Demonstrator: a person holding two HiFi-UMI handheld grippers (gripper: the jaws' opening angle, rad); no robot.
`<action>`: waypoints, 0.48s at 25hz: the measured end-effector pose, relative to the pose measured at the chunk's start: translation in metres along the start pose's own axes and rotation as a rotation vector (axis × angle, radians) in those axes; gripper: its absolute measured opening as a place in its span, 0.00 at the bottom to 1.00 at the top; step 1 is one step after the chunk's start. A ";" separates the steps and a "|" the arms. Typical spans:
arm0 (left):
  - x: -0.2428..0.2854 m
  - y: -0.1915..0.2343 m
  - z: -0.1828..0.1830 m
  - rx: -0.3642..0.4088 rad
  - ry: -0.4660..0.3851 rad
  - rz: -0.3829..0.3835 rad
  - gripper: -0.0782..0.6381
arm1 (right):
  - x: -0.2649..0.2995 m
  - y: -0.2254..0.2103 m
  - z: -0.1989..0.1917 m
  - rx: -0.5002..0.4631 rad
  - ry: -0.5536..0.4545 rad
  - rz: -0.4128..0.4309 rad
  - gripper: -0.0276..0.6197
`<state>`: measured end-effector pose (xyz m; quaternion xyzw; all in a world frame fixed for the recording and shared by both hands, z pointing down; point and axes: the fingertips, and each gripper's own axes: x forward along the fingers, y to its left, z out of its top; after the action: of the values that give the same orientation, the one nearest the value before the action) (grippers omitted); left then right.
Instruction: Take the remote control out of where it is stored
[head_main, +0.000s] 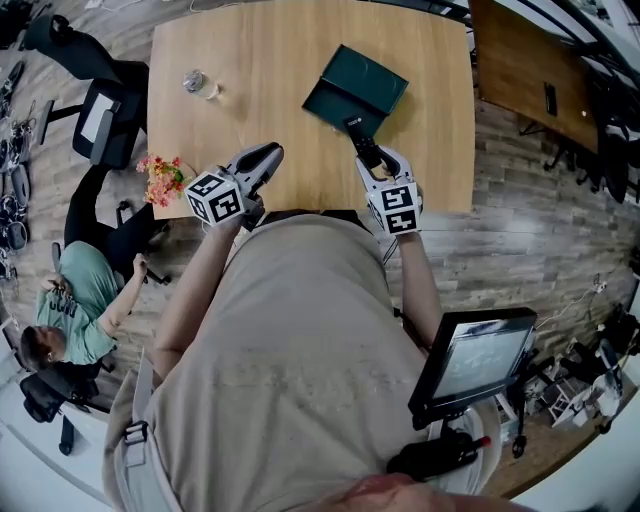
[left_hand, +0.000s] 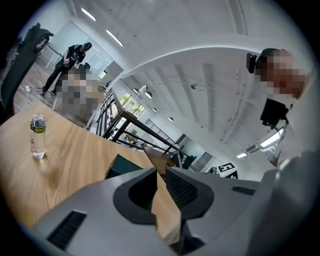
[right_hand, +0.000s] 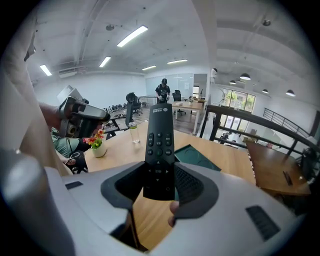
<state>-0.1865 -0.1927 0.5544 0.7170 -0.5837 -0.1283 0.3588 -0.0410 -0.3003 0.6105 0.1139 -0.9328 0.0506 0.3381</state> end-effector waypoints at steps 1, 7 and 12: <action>0.003 -0.002 -0.003 0.004 0.000 0.008 0.16 | 0.002 -0.002 -0.003 -0.007 0.007 0.014 0.33; 0.014 -0.003 -0.010 -0.002 -0.035 0.079 0.16 | 0.016 -0.007 -0.015 -0.050 0.037 0.110 0.33; 0.014 -0.002 -0.019 -0.025 -0.074 0.145 0.16 | 0.031 -0.002 -0.020 -0.116 0.053 0.204 0.33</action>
<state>-0.1693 -0.1988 0.5696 0.6630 -0.6454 -0.1354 0.3543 -0.0514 -0.3040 0.6457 -0.0029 -0.9317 0.0338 0.3616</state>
